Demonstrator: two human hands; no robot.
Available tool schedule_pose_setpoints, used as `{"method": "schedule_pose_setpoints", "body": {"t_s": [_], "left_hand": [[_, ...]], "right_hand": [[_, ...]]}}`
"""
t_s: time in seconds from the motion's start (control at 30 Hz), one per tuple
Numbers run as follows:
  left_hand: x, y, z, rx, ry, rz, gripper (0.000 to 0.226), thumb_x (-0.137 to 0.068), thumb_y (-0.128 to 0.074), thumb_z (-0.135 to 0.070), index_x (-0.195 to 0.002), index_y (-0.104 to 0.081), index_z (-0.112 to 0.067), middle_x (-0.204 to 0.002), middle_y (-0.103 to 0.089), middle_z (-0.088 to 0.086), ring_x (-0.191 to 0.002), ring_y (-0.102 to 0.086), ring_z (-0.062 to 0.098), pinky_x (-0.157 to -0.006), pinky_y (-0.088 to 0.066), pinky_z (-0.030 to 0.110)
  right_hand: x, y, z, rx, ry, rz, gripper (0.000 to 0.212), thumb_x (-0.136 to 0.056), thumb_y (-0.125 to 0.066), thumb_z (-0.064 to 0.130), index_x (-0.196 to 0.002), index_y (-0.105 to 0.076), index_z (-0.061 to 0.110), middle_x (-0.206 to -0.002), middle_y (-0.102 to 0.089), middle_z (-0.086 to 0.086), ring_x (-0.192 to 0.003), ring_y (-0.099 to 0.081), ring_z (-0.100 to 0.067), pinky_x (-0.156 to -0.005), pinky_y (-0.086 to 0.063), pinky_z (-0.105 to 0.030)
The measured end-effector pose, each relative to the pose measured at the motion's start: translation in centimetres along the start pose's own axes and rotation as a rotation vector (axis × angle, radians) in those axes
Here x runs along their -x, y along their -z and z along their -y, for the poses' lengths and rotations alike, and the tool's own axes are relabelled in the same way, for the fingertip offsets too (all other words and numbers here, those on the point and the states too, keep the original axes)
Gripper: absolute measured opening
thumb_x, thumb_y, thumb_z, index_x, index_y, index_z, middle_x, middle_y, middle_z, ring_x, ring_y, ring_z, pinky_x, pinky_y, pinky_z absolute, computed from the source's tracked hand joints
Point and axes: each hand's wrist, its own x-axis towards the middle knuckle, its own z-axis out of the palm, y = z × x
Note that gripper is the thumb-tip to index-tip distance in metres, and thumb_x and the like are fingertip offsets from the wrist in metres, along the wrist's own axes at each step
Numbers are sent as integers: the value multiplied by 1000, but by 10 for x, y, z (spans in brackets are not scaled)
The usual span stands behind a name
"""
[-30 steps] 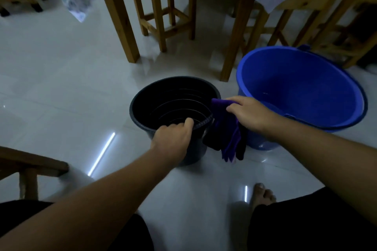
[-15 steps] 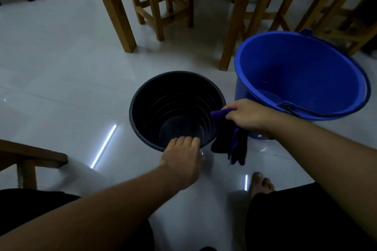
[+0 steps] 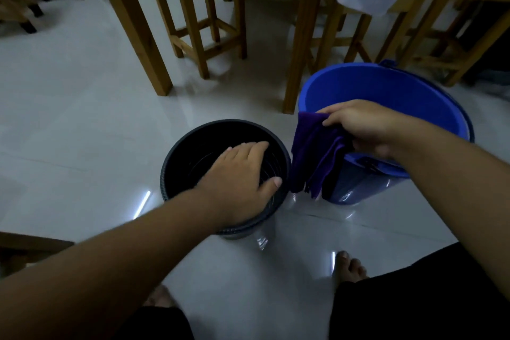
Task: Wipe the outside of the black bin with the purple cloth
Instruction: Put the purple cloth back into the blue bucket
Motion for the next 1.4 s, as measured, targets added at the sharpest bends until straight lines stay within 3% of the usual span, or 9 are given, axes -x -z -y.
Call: {"method": "schedule_pose_setpoints", "body": {"t_s": [0.23, 0.37, 0.43, 0.53, 0.67, 0.8, 1.0, 1.27, 1.4], "left_hand": [[-18, 26, 19, -17, 18, 36, 70, -94, -40, -57, -150, -21, -19, -154, -34, 4, -141, -29, 21, -117, -23, 40], [-35, 6, 22, -70, 52, 87, 73, -94, -35, -60, -152, -17, -18, -160, -23, 6, -147, -17, 23, -121, -13, 42], [-40, -5, 21, -125, 3, 99, 73, -94, -34, -60, -152, -15, -19, -161, -20, 7, -148, -13, 23, -121, -9, 41], [-42, -16, 20, -162, -35, 129, 74, -94, -33, -60, -153, -13, -19, -161, -18, 7, -149, -11, 23, -122, -7, 40], [-44, -20, 22, -172, -46, 147, 74, -94, -32, -60, -153, -12, -19, -162, -16, 7, -149, -9, 23, -122, -6, 40], [-44, -18, 23, -201, -33, 122, 74, -95, -30, -60, -153, -12, -18, -162, -16, 8, -150, -9, 24, -122, -6, 40], [-41, -20, 24, -207, 21, 117, 75, -95, -27, -61, -153, -13, -16, -162, -15, 9, -150, -7, 25, -122, -4, 41], [-28, -22, 27, -200, 68, 154, 75, -95, -26, -60, -153, -12, -16, -163, -13, 9, -150, -5, 26, -122, -3, 43], [-21, -23, 31, -184, 105, 178, 75, -95, -25, -61, -153, -10, -16, -163, -10, 9, -150, -3, 25, -122, -2, 44]], "right_hand": [[-29, 39, -9, -345, -36, -99, 33, -99, -43, 4, -117, -69, 15, -115, -71, -18, -101, -70, -29, -81, -57, -40], [-51, 41, -30, 48, -51, -175, 37, -91, -45, -5, -111, -71, 12, -109, -72, -23, -102, -68, -42, -92, -57, -53], [-59, 38, -35, 243, -38, -219, 42, -89, -49, -3, -122, -66, 17, -118, -68, -18, -102, -66, -36, -91, -57, -46], [-66, 28, -35, 575, 7, -251, 49, -94, -56, 15, -143, -50, 21, -140, -54, -10, -117, -56, -29, -95, -48, -36], [-61, 4, -26, 731, 67, -199, 50, -100, -46, 47, -143, -47, 21, -142, -52, -7, -121, -52, -29, -100, -45, -44], [-53, -22, -24, 996, 220, -215, 54, -95, -48, 46, -144, -37, 25, -143, -41, -5, -125, -43, -30, -96, -46, -53], [-56, -50, -59, 1221, 225, -169, 92, -92, -65, 21, -159, -1, 21, -166, 13, -6, -152, 1, -31, -114, -32, -52], [-54, -54, -65, 1215, 275, -234, 91, -91, -61, 17, -159, 0, 22, -166, 14, -6, -152, 2, -31, -118, -22, -52], [-54, -55, -57, 1215, 282, -223, 72, -101, -42, 40, -159, -5, 21, -167, 10, -7, -153, 5, -29, -123, -8, -51]]}}
